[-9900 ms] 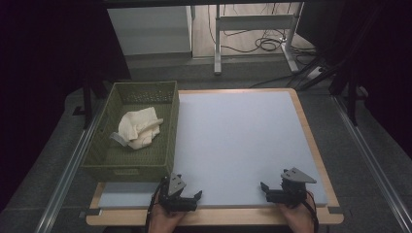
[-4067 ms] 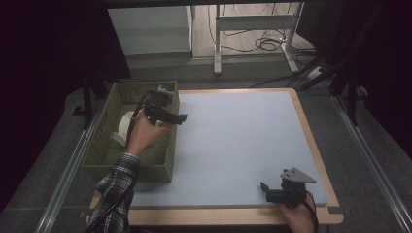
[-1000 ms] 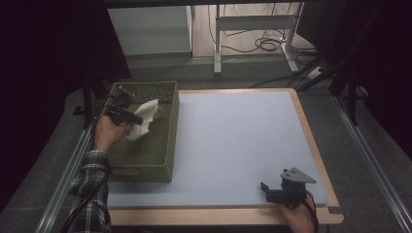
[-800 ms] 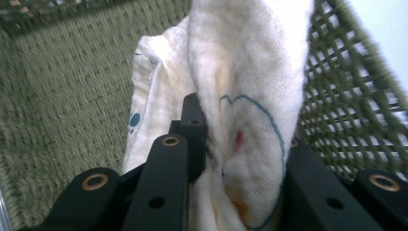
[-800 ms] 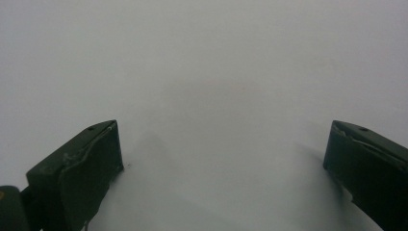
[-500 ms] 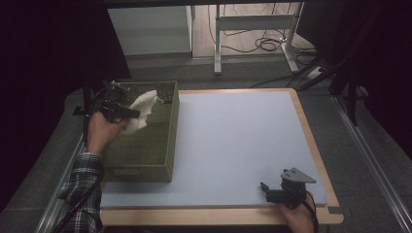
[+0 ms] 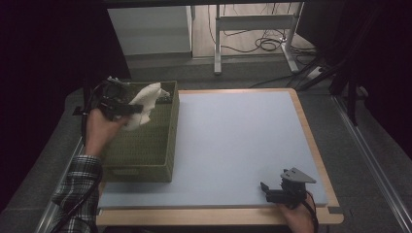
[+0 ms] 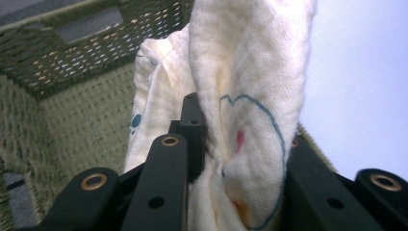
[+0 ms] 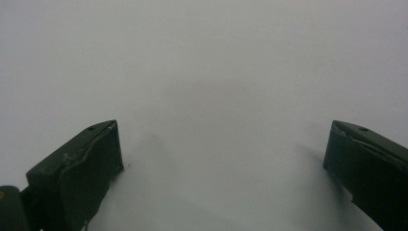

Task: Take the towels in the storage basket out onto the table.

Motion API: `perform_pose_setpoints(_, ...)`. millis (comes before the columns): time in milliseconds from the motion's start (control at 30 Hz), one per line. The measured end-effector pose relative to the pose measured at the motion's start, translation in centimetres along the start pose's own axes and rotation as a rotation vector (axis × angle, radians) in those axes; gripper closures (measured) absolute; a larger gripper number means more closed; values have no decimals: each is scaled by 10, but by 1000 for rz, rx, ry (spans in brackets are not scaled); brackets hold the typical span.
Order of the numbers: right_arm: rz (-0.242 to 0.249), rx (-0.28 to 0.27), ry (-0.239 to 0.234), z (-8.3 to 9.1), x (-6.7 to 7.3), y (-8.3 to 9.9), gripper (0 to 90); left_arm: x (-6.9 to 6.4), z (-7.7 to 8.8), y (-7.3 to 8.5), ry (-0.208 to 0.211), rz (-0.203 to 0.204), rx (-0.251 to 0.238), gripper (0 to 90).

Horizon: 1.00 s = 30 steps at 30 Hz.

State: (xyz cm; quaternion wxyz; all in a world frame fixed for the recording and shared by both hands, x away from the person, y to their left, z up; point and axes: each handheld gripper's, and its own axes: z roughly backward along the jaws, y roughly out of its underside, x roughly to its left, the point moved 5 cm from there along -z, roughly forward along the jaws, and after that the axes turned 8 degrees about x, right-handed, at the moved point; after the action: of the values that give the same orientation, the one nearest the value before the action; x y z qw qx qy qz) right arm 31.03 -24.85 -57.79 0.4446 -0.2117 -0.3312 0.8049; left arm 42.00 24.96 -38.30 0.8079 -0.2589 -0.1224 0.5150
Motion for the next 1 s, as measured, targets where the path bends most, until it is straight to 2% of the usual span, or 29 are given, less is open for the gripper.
perform_pose_setpoints(100, 0, 0, 0, 0, 0, 0, 0, -6, 2, -3, 6, -10, -6, 759)
perform_pose_setpoints(467, 2, -1, 0, 0, 0, 0, 0, -54, 0, -25, 50, -116, -45, 757)
perform_pose_setpoints(767, -1, 0, -2, 0, 0, 0, 0, -98, -15, -38, 90, -205, -30, 754)
perform_pose_setpoints(867, -1, 0, -2, 0, 0, 0, 0, -110, -22, -41, 100, -224, -26, 752)
perform_pose_setpoints(900, -1, 0, -2, 0, 0, 0, 0, -110, -22, -41, 100, -224, -26, 752)
perform_pose_setpoints(933, -2, 1, -3, 0, 0, 0, 0, -119, -28, -43, 112, -243, -23, 752)
perform_pose_setpoints(1000, -1, 0, -2, 0, 0, 0, 0, -126, -34, -45, 122, -257, -19, 751)
